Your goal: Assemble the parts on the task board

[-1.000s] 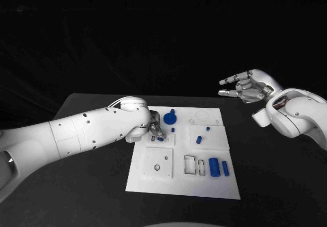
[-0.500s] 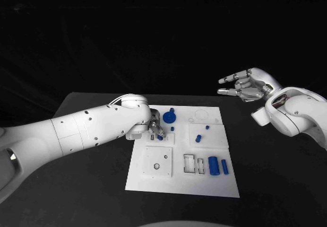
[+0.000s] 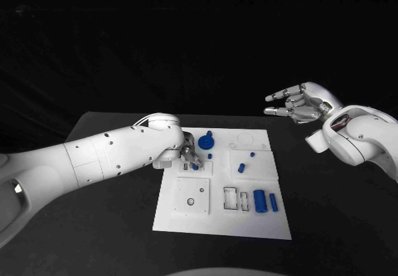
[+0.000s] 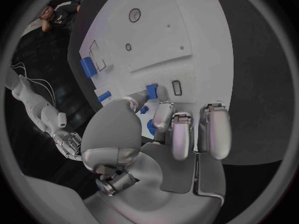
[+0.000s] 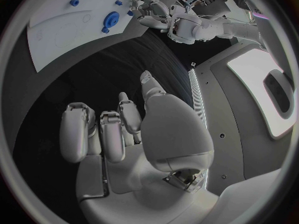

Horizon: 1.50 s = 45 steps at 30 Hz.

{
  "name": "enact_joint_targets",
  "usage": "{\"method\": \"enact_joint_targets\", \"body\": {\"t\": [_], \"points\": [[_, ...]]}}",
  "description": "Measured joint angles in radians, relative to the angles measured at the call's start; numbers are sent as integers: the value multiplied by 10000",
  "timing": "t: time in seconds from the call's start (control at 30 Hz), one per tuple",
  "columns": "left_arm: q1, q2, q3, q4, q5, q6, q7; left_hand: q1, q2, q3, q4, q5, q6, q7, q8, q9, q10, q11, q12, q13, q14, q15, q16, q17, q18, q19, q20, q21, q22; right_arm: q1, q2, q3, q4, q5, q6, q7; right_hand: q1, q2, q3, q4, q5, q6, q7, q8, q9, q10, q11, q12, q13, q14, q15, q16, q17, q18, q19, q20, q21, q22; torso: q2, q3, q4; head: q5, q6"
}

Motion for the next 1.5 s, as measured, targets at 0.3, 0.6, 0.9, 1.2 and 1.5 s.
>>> {"method": "enact_joint_targets", "body": {"t": [0.3,0.6,0.9,1.2,1.5], "points": [[6,25,1,-76,2,75,1,-192,33,-344,206,0,3,3,1,45,1,-1,70,30,0,0,0,0,-1,0,0,38,0,0,-18,0,26,0,18,-4,0,0,-9,-9,0,0,0,0,0,0,0,0,0,0,0,0,-1,0,0,0,0,0,-1,0,-1,15,18],[7,59,4,-165,23,92,19,-358,63,-542,347,0,55,18,69,63,6,-7,70,65,0,1,0,-1,-1,0,0,38,0,0,-28,0,38,-1,27,-11,0,0,-36,18,0,0,0,0,0,0,0,0,0,0,0,0,-2,-1,0,0,0,-21,2,-4,-6,20,39],[6,87,10,-237,75,94,35,-605,113,-1039,682,0,90,15,142,118,37,-37,117,96,0,1,0,-2,0,0,1,84,0,0,-28,0,41,-1,38,-19,0,0,-36,18,0,0,0,0,0,0,0,0,0,0,0,0,-2,-1,0,0,0,-21,8,-6,-6,24,25],[6,98,11,-254,90,94,38,-738,78,-1408,877,0,92,14,152,129,71,-72,154,117,0,1,0,-3,0,-3,-3,121,0,0,-25,0,40,-4,52,-26,-39,39,-78,59,0,0,0,0,0,0,0,0,0,0,0,0,-2,105,0,0,0,-21,7,-6,-1,25,3],[7,102,13,-269,98,116,47,-780,37,-1712,968,0,107,1,139,152,71,-72,154,121,-1,1,0,-3,-1,-33,-39,121,0,0,-28,0,50,-4,70,-38,-80,-1,-78,59,0,0,0,0,0,0,0,0,0,0,0,0,6,104,1,1,0,-20,5,-6,0,19,-1]]}}
